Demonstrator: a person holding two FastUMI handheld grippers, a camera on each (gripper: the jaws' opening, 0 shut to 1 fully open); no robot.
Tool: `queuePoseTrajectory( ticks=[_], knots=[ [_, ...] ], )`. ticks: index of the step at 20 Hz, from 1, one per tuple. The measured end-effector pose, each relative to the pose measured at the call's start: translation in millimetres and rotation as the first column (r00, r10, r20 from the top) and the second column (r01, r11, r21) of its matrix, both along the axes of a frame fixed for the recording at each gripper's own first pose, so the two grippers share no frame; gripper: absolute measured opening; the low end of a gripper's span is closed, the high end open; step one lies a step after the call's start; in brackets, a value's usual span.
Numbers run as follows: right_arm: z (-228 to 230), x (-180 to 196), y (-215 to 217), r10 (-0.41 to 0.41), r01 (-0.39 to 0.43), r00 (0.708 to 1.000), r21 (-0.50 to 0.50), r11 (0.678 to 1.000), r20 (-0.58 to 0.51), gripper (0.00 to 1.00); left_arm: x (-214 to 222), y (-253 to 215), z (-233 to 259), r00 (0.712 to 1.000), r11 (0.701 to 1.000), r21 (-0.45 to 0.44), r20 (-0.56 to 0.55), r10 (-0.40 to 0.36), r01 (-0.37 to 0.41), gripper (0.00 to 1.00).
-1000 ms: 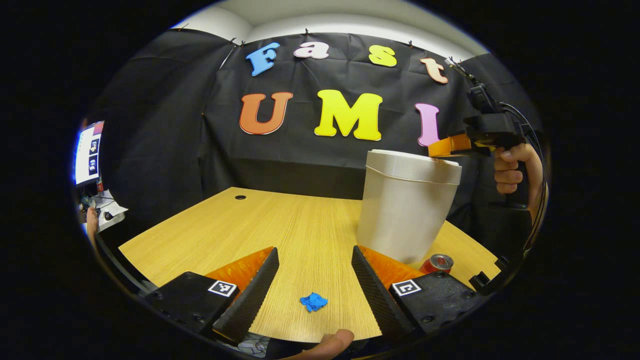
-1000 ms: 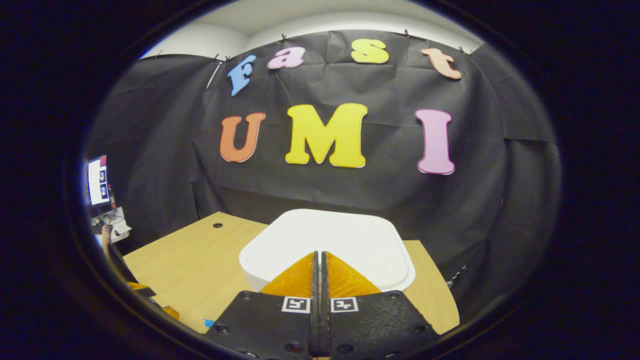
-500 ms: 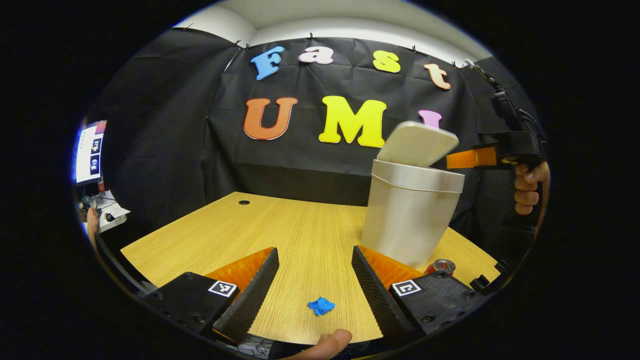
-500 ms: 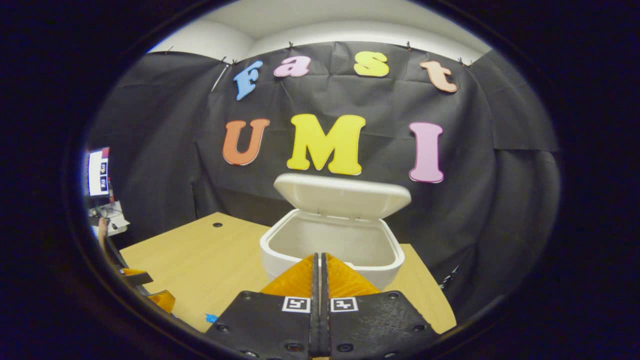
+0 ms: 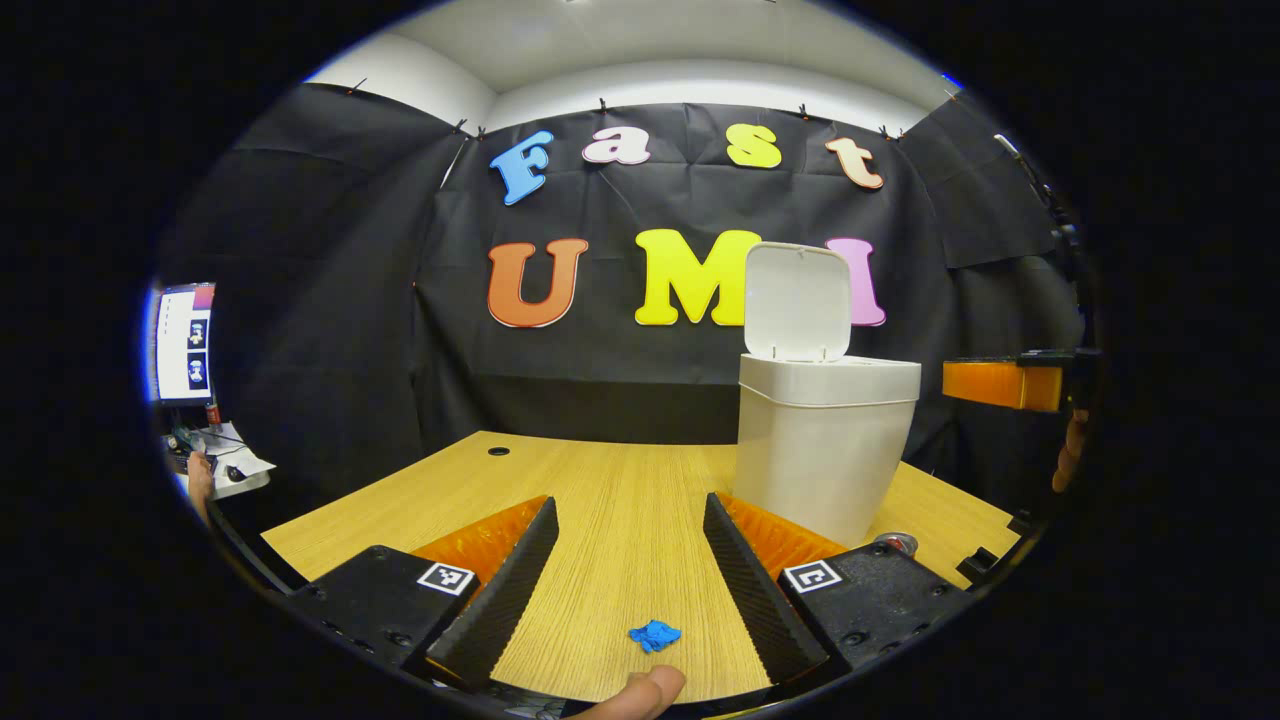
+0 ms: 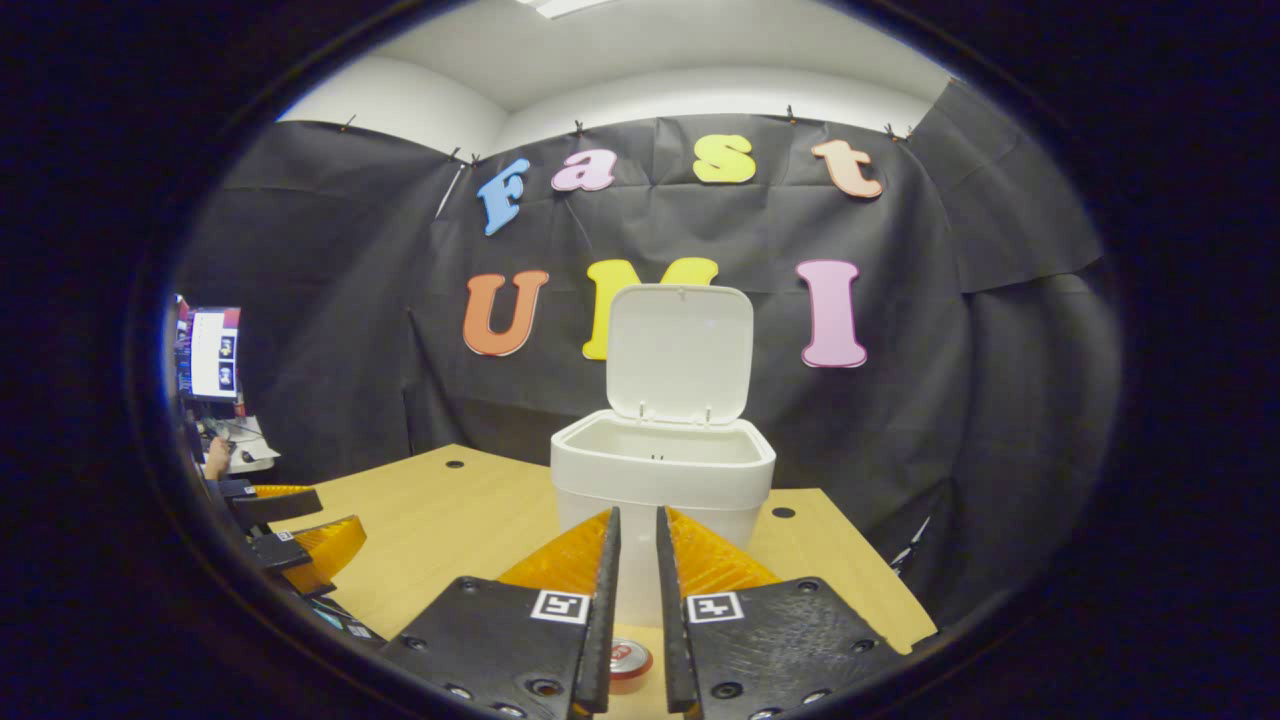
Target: Press the lid of the desktop garbage bin to open it, pick up the crumpled paper on the desktop and throw it into the bin, then pick up the pop can on the desktop and drop it into the bin, and finally close the garbage bin lid.
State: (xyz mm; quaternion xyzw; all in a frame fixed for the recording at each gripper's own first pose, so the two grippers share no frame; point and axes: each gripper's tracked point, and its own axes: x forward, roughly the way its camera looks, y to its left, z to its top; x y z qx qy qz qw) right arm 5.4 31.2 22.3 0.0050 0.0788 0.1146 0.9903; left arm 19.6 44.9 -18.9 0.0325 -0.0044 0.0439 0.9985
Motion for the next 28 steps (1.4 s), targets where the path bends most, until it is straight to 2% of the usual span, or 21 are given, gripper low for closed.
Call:
queuePoseTrajectory(
  ticks=[1,2,3,4,5,10,13,16,20,23,25,28],
  knots=[
    [-4,-5,-7,-0.016,0.016,1.000,0.015,1.000,0.002,0.29,1,1,5,1.000,1.000,0.024,0.017,0.002,-0.002,0.96],
    [-8,-8,-16,-0.046,0.046,0.999,0.013,0.999,0.003,0.54,3,-3,4,1.000,0.999,0.043,0.018,-0.013,0.012,0.95],
    [-13,-13,-21,-0.067,0.067,0.998,0.002,0.998,0.008,0.70,4,-3,-4,1.000,0.999,0.047,0.000,-0.020,0.020,0.95],
    [-17,-19,-22,-0.065,0.065,0.998,-0.013,0.998,0.022,0.93,4,-6,-14,0.999,0.999,0.033,-0.015,-0.034,0.035,0.95],
    [-19,-27,-22,-0.062,0.063,0.997,-0.021,0.998,0.043,0.97,5,-9,-22,0.999,0.999,0.017,-0.026,-0.047,0.047,0.95],
    [-35,-53,-28,-0.059,0.061,0.994,-0.015,0.998,0.094,0.97,6,-8,-64,0.997,0.998,-0.012,-0.058,-0.054,0.054,0.94],
    [-49,-68,-21,-0.026,0.028,0.995,-0.017,0.999,0.100,0.97,10,-7,-91,0.994,0.997,-0.038,-0.080,-0.070,0.067,0.94],
    [-67,-76,-17,-0.026,0.025,0.995,0.008,1.000,0.094,0.96,18,-13,-132,0.981,0.992,-0.090,-0.162,-0.107,0.093,0.94],
    [-102,-79,1,-0.011,0.010,0.999,0.019,1.000,0.032,0.97,22,-16,-173,0.954,0.989,-0.117,-0.272,-0.122,0.093,0.95],
    [-142,-72,-3,-0.069,0.072,0.994,0.034,0.997,-0.082,0.96,25,-18,-183,0.944,0.992,-0.079,-0.306,-0.120,0.101,0.95],
    [-161,-71,3,-0.073,0.079,0.986,0.035,0.996,-0.150,0.96,29,-15,-188,0.939,0.993,-0.070,-0.326,-0.112,0.094,0.94],
    [-172,-67,7,-0.073,0.075,0.985,0.003,0.997,-0.159,0.96,31,-14,-197,0.926,0.992,-0.090,-0.362,-0.112,0.085,0.92]
  ],
)
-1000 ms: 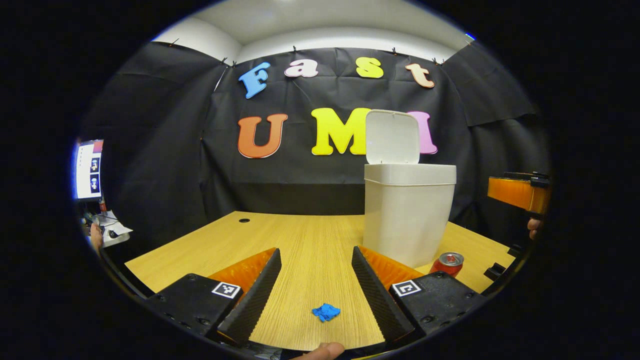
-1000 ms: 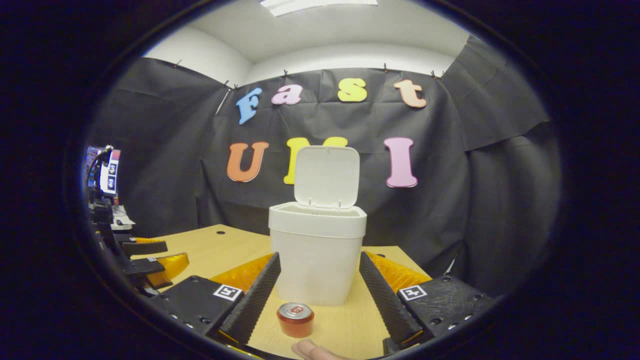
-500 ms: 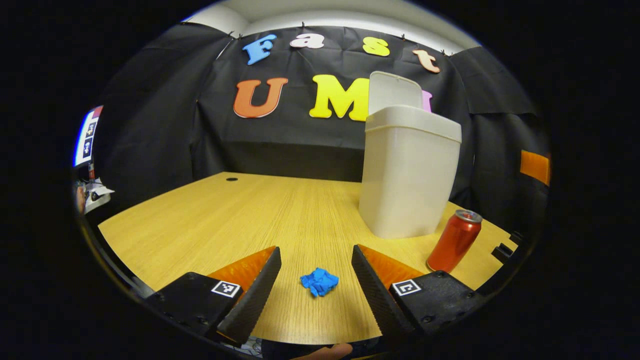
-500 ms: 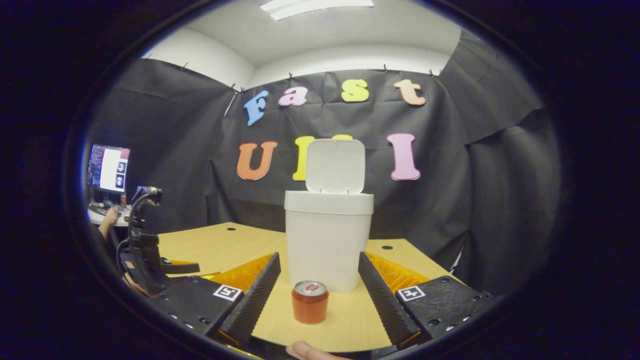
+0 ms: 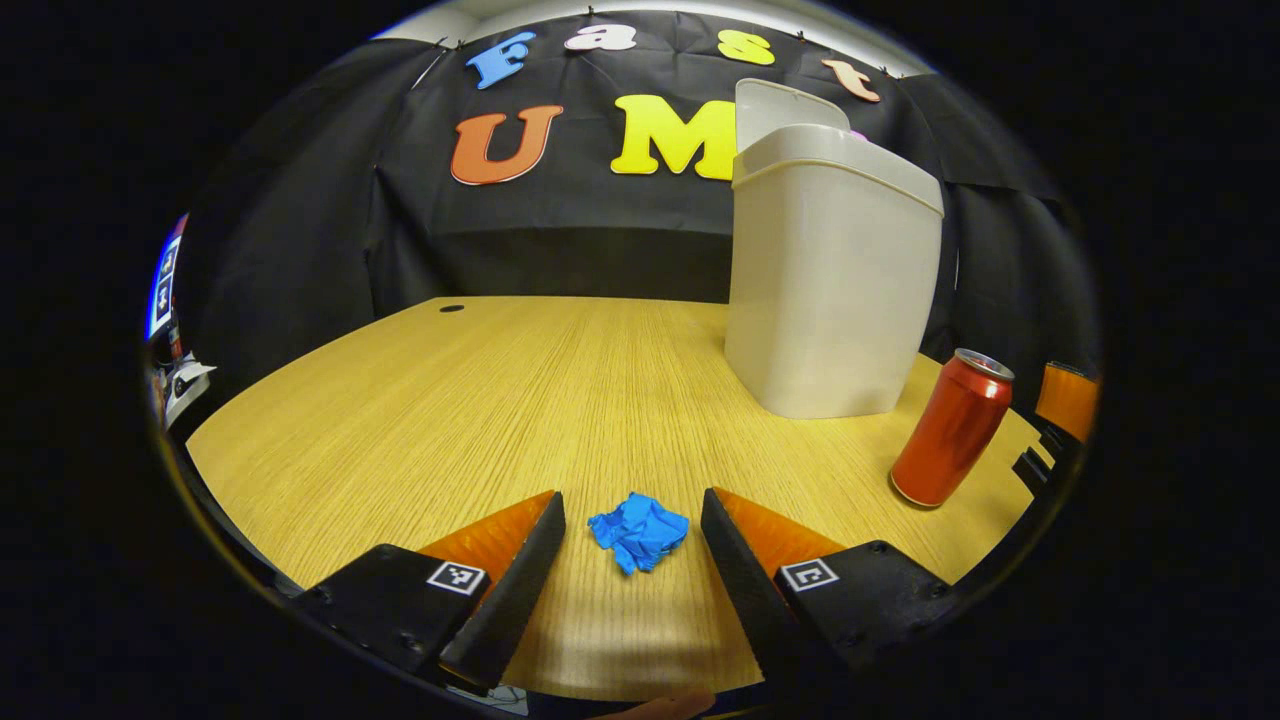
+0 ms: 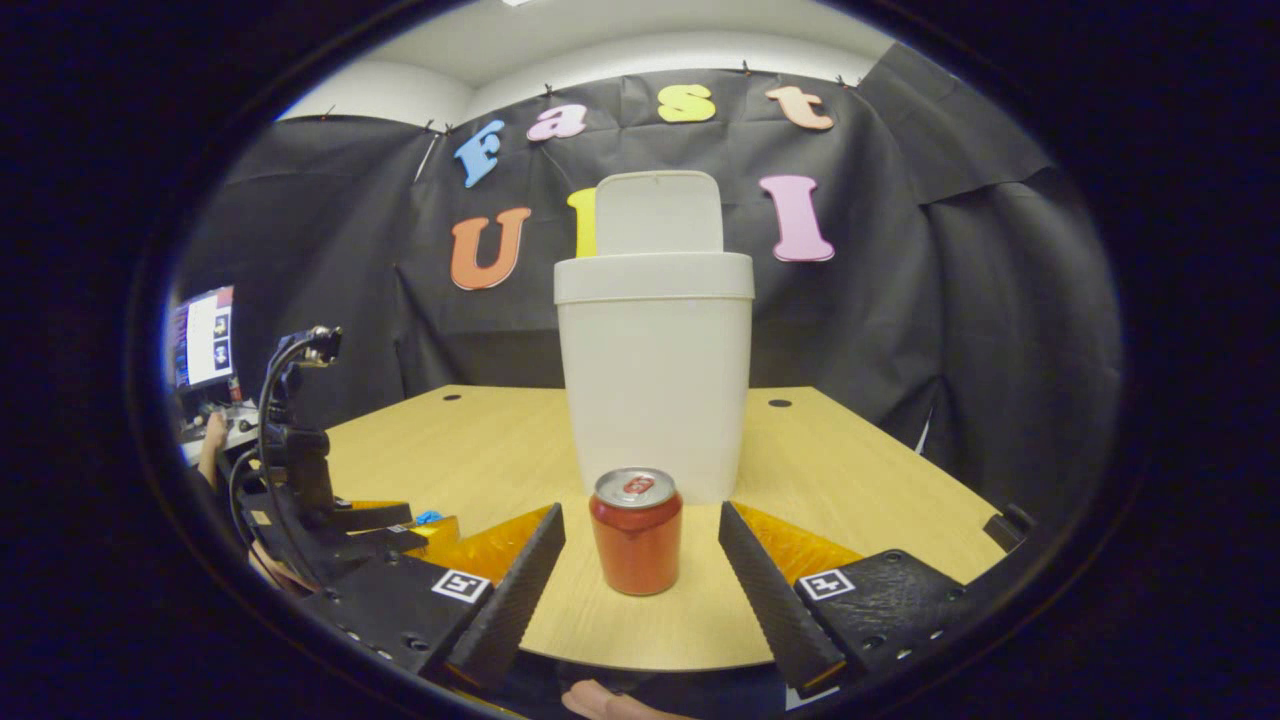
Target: Press the lid of the desktop garbage bin to open it, pick up the crumpled paper on the desktop and throw it into the bin, then pick up the pop can on the desktop and drop it into the bin, and finally close the garbage bin lid.
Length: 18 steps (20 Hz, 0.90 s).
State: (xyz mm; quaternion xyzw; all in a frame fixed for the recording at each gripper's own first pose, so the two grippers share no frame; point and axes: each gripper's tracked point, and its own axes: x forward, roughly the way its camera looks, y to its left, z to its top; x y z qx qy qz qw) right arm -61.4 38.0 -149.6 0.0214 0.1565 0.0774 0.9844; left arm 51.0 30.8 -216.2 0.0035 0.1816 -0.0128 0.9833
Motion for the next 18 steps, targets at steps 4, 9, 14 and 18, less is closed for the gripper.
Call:
queuePoseTrajectory(
  ticks=[4,9,14,18],
  knots=[
    [-21,7,6,0.008,-0.009,1.000,-0.035,0.999,-0.026,0.96,4,3,-4,1.000,0.999,0.045,-0.015,0.010,-0.009,0.84],
    [-42,14,6,-0.001,-0.002,0.998,-0.062,0.998,-0.058,0.96,7,3,-9,0.999,0.997,0.074,-0.051,0.003,0.000,0.83],
    [-56,25,4,-0.020,0.015,0.997,-0.061,0.998,-0.071,0.96,7,3,-5,1.000,0.998,0.070,-0.029,-0.007,0.009,0.82],
    [-58,38,9,-0.004,0.000,0.998,-0.057,0.998,-0.069,0.96,11,7,-5,1.000,0.998,0.057,-0.011,-0.004,0.005,0.73]
  ],
)
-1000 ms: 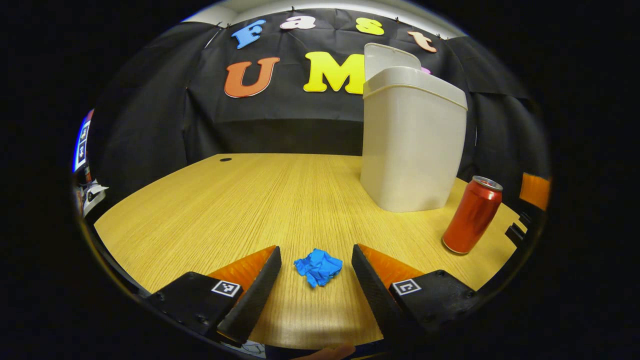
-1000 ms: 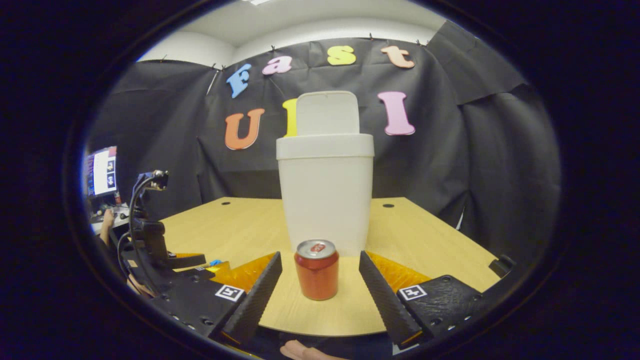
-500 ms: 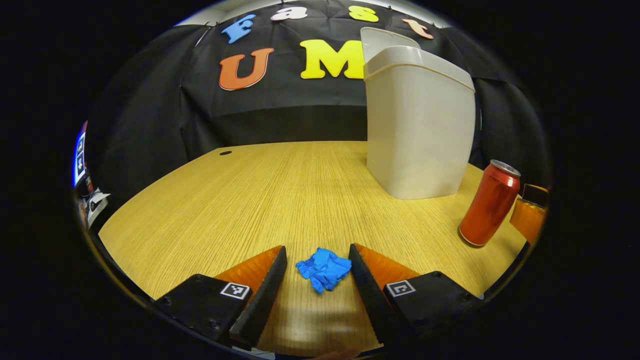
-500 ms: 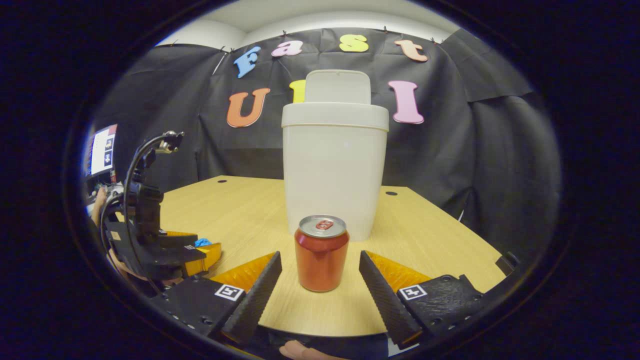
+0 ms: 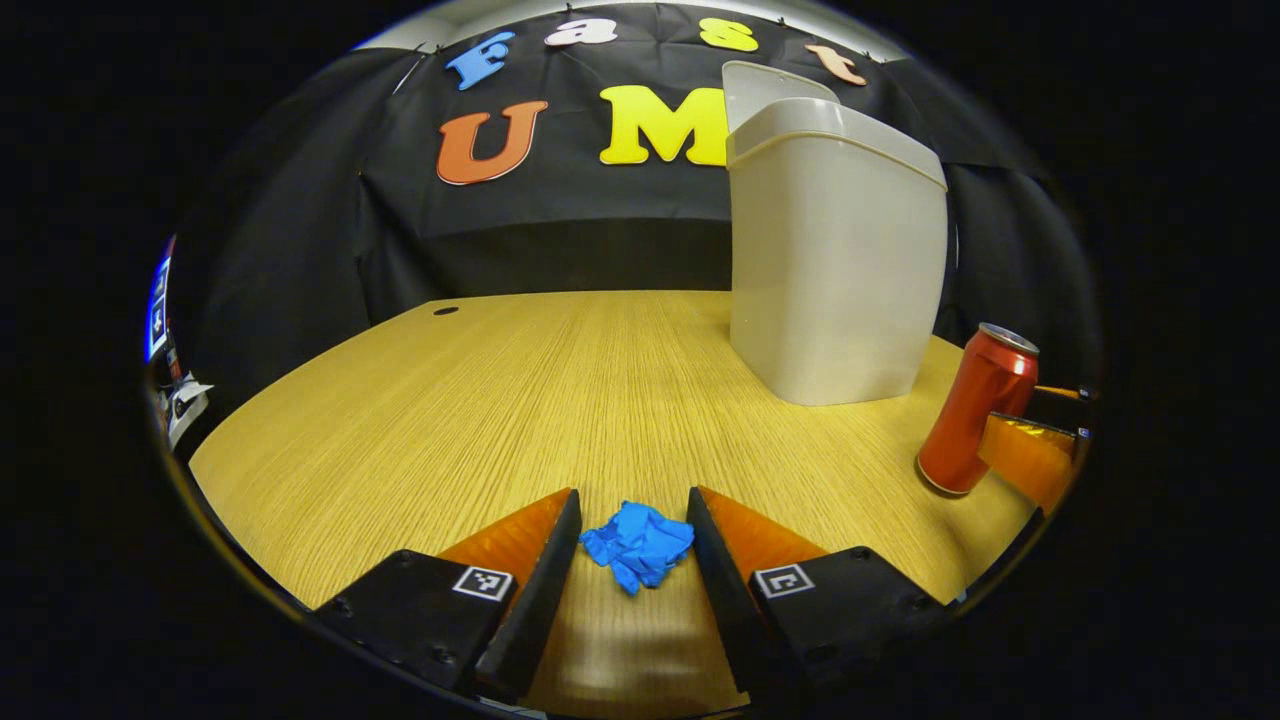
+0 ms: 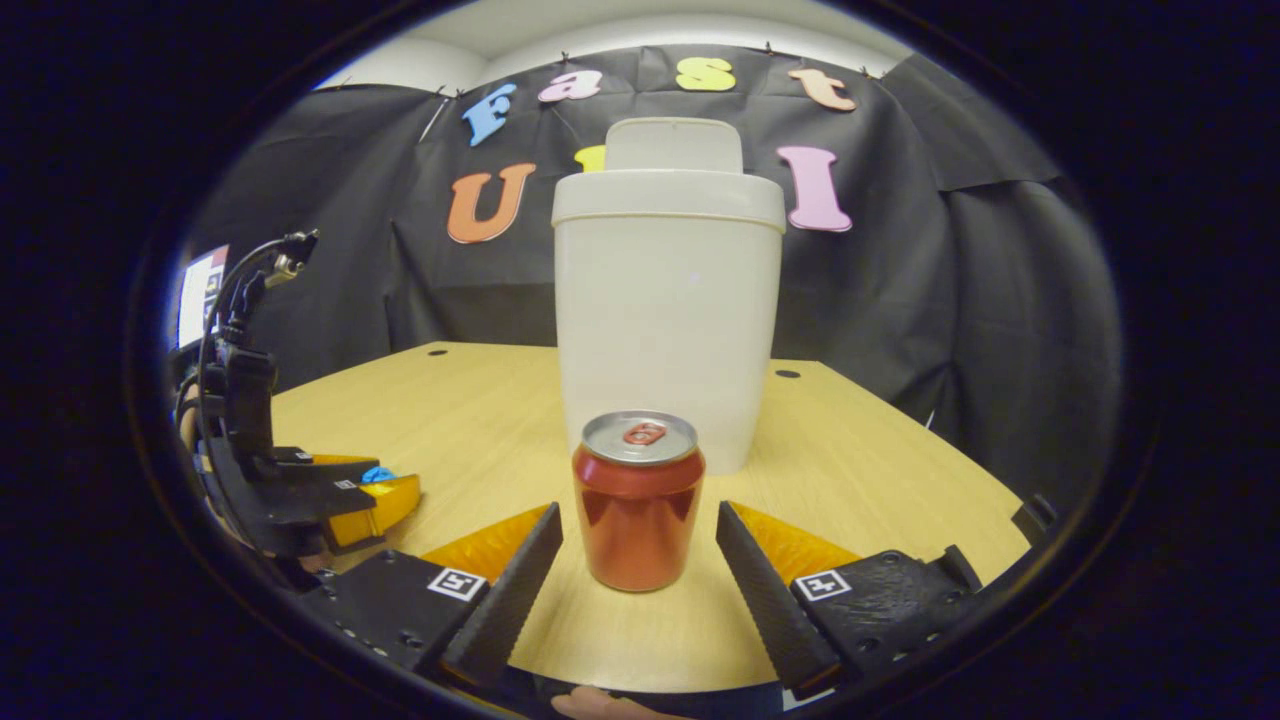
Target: Press the lid of the desktop garbage bin to open it, pick up the crumpled paper on the desktop and throw it into the bin, then pick up the pop can on the desktop and drop it into the bin, and finally close the garbage bin lid.
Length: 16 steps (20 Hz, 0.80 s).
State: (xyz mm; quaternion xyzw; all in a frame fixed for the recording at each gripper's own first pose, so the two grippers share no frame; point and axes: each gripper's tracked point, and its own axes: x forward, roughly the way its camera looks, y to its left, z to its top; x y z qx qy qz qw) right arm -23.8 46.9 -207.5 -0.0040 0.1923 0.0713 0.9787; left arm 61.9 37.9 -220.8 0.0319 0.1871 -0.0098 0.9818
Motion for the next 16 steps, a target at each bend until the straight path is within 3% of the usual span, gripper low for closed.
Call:
queuePoseTrajectory(
  ticks=[4,7,9,12,16],
  knots=[
    [-6,11,-2,-0.026,0.026,1.000,0.004,1.000,-0.005,0.96,0,2,3,0.999,1.000,0.003,0.039,0.027,-0.027,0.61],
    [-11,17,1,-0.024,0.024,0.999,0.014,1.000,-0.025,0.96,1,3,2,0.998,1.000,0.021,0.062,0.019,-0.021,0.60],
    [-11,18,3,-0.005,0.005,1.000,0.022,1.000,-0.024,0.96,0,6,3,0.996,0.999,-0.015,0.072,0.044,-0.043,0.60],
    [7,15,5,0.006,-0.006,1.000,0.075,0.997,-0.007,0.81,2,7,7,0.996,0.997,-0.056,0.071,0.055,-0.051,0.47],
    [53,14,-3,0.001,-0.007,0.997,0.082,0.997,0.075,0.79,-1,11,23,0.993,0.994,-0.081,0.086,0.081,-0.074,0.44]
  ],
)
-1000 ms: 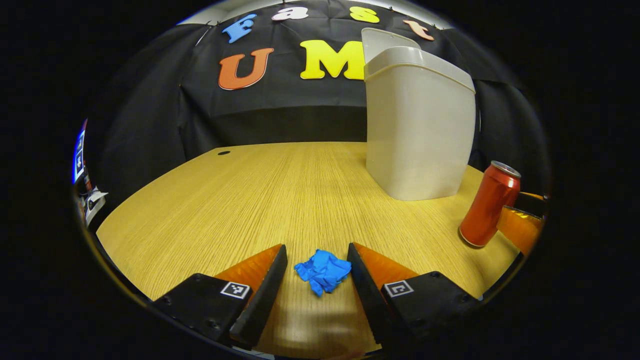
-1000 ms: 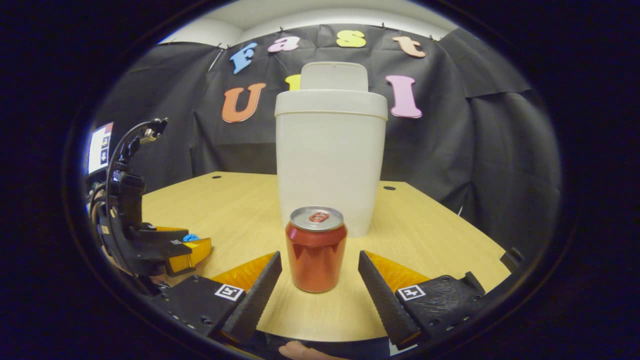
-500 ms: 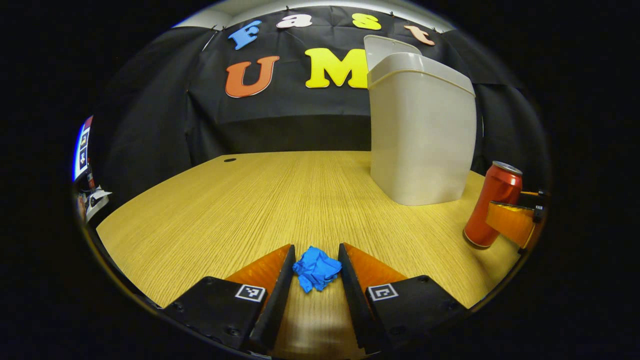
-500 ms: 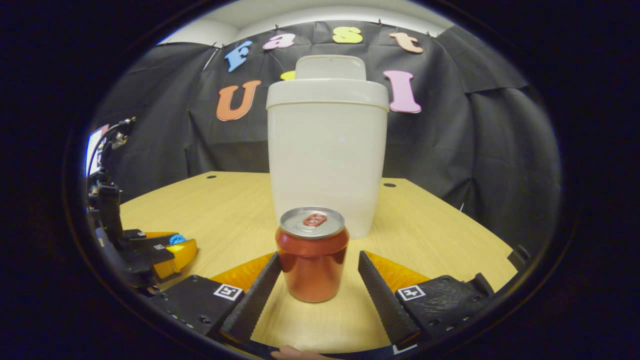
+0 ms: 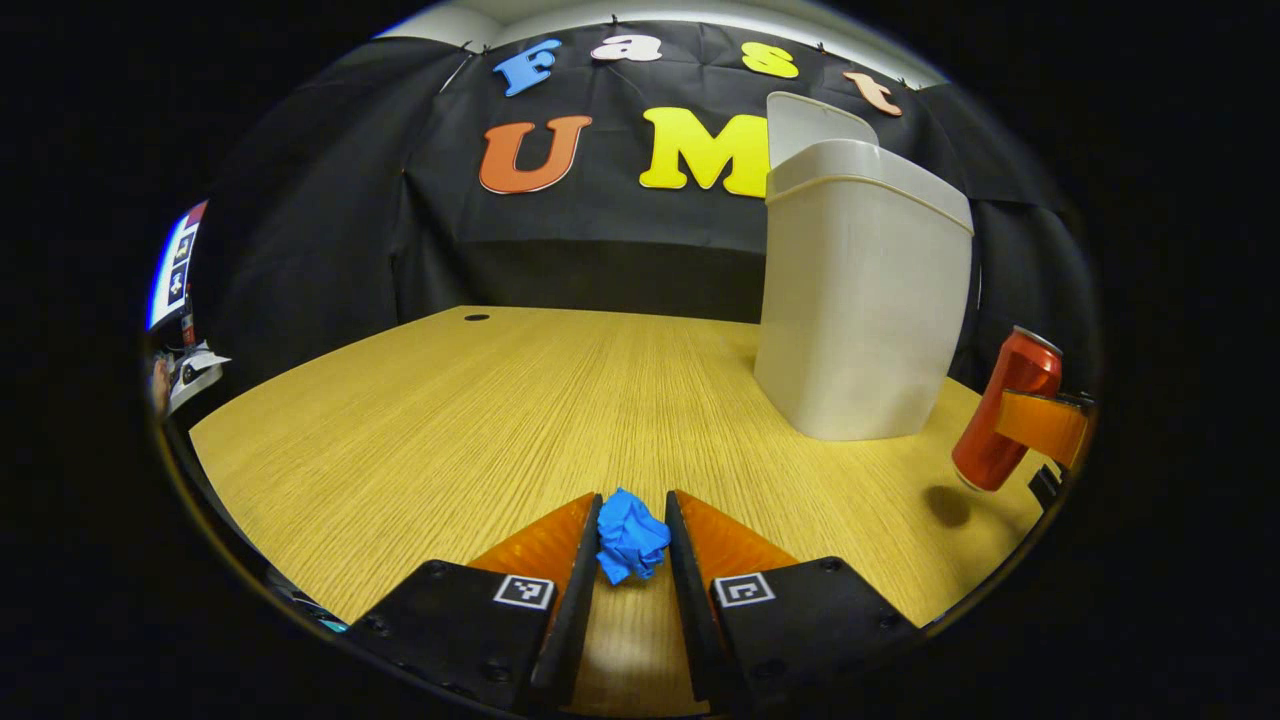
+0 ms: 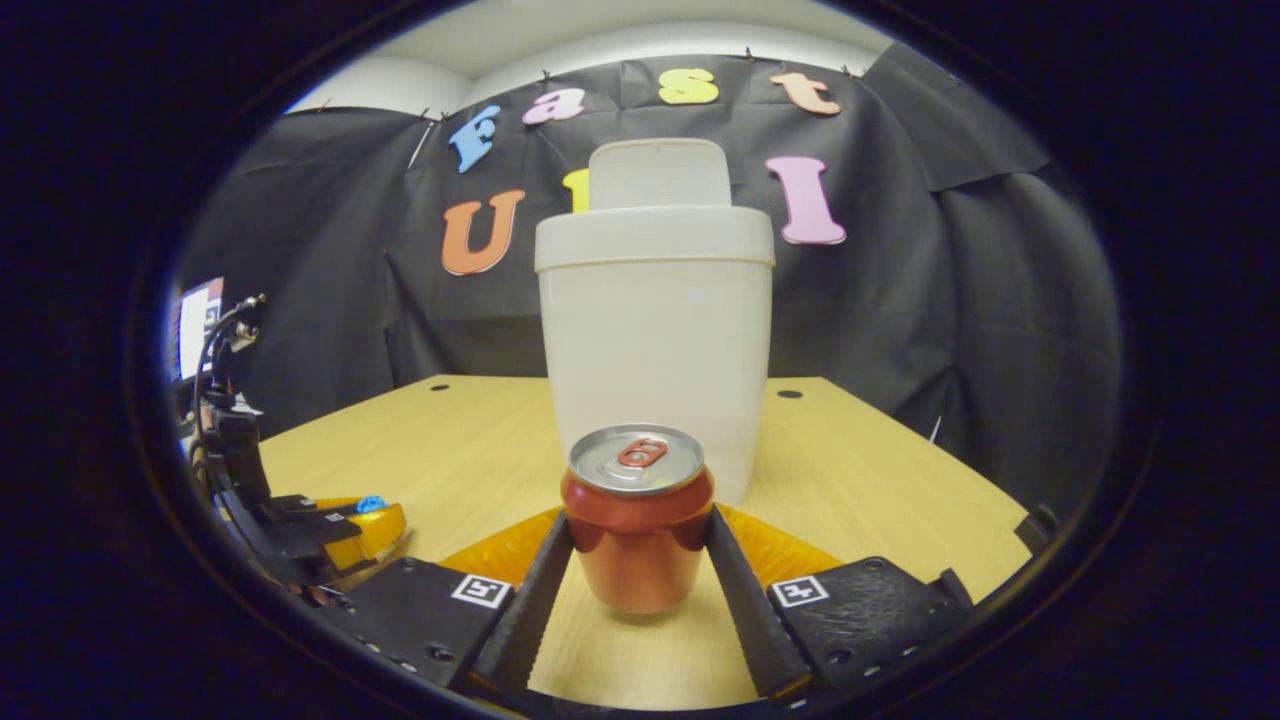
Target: Press the lid of the desktop garbage bin to open it, pick up the crumpled paper on the desktop and throw it into the bin, then pick up the pop can on the desktop and drop it into the bin, and finally close the garbage bin lid.
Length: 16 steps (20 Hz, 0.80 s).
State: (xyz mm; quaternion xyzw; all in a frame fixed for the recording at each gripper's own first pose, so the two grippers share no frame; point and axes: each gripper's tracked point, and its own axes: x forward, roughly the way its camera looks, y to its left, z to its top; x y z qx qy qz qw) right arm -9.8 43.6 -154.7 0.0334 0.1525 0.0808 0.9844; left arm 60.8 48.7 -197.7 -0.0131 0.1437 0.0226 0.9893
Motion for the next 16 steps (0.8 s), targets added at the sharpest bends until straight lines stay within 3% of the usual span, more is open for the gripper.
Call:
queuePoseTrajectory(
  ticks=[4,8,15,16],
  knots=[
    [69,5,-3,0.001,-0.005,0.995,0.033,0.999,0.101,0.79,-8,8,37,0.998,0.999,-0.004,0.052,0.033,-0.033,0.43],
    [119,8,0,0.023,-0.029,0.990,0.043,0.999,0.136,0.79,-10,4,74,0.994,0.999,-0.008,0.094,0.048,-0.047,0.43],
    [146,4,-18,0.034,-0.042,0.991,0.059,0.997,0.129,0.78,-14,-31,154,0.980,0.996,0.084,0.199,-0.011,-0.006,0.42],
    [147,2,-25,0.032,-0.040,0.990,0.056,0.998,0.138,0.78,-15,-37,162,0.977,0.996,0.090,0.210,-0.018,-0.001,0.47]
  ],
)
